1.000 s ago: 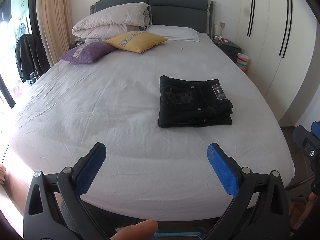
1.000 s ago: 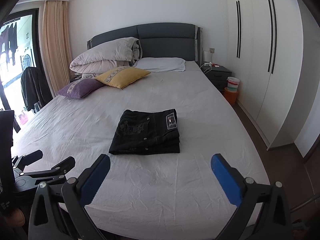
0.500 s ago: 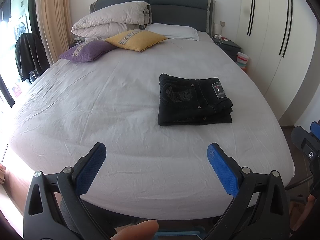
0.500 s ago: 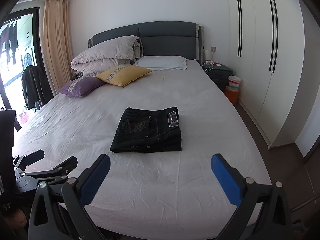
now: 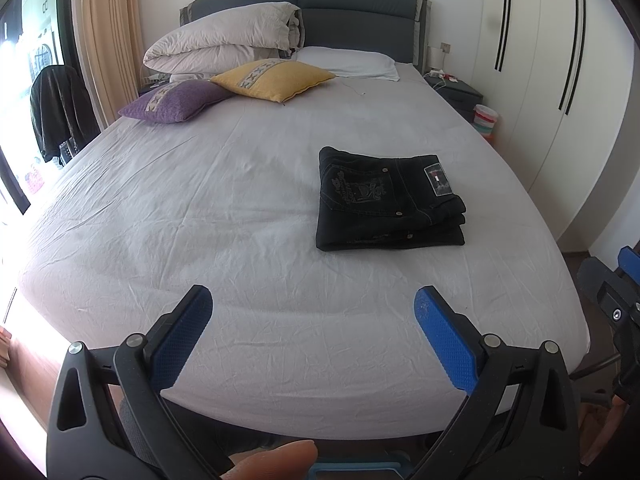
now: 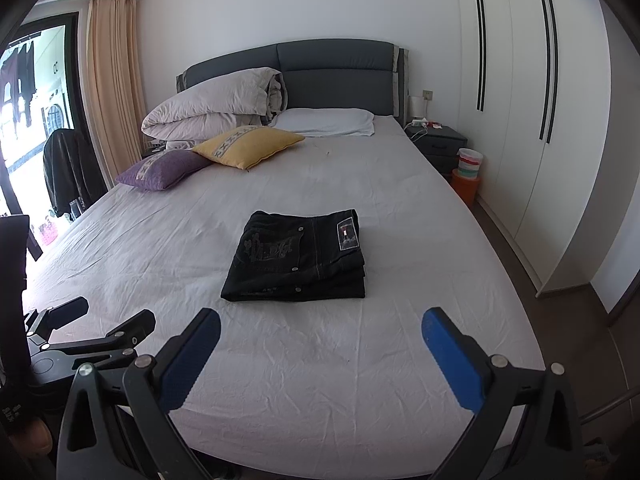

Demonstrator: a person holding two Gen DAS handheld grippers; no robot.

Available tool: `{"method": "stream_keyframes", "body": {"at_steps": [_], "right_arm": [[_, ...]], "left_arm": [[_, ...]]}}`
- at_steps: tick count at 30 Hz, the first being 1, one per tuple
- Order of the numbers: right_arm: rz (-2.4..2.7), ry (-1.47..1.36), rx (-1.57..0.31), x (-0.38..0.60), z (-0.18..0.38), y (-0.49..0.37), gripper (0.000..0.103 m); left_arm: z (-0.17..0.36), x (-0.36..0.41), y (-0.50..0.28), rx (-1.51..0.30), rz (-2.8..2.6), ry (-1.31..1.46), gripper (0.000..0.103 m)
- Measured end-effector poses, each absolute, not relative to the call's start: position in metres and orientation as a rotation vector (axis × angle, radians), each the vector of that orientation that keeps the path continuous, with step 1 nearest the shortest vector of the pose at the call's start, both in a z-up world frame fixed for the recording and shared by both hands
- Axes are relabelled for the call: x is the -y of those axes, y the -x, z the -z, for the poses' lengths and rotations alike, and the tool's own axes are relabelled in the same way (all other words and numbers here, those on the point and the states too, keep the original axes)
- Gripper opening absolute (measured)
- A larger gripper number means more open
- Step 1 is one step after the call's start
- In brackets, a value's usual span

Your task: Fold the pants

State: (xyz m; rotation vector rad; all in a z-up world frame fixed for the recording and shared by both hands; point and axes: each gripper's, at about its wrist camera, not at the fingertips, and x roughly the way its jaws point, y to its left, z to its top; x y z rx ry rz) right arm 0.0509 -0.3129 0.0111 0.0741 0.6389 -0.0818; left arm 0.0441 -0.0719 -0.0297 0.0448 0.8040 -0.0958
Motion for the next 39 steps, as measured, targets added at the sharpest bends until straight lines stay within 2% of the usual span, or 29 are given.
{"method": "stream_keyframes", "body": {"at_steps": [39], "right_arm": [[0.077,-0.074,-0.649,0.313,-0.0056,-0.0478,0.103]], "left_arm": [[0.0316,0.0734,-0.0439,-0.8,0.093,-0.052,0.103]]}}
